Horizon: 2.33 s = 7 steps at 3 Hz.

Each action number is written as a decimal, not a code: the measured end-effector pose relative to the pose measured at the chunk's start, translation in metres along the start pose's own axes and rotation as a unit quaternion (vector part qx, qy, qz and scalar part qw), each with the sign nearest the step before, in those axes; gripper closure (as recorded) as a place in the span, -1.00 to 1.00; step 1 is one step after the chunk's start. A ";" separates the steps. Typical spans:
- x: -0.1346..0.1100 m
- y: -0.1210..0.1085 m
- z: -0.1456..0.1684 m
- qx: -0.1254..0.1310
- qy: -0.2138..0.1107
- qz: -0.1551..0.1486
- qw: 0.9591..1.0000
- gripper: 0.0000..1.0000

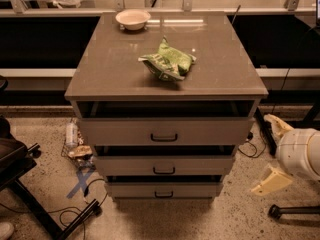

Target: Open bottom drawer

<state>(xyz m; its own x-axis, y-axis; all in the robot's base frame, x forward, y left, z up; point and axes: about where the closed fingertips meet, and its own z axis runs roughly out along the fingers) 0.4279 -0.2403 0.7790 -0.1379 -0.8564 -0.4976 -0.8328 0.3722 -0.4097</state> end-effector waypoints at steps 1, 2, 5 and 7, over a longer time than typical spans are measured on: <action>0.003 0.011 0.020 -0.001 -0.009 0.005 1.000 -1.00; 0.025 0.028 0.073 0.004 -0.027 0.032 0.999 -1.00; 0.088 0.043 0.240 0.023 -0.019 0.057 0.998 -1.00; 0.135 0.092 0.295 -0.004 -0.021 0.084 0.996 -1.00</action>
Offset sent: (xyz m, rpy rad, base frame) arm 0.0404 0.0120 -0.1542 0.1510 -0.0471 -0.1139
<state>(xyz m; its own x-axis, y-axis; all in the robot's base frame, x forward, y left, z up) 0.4906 -0.2166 0.4486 -0.2542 -0.7665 -0.5898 -0.8043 0.5063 -0.3113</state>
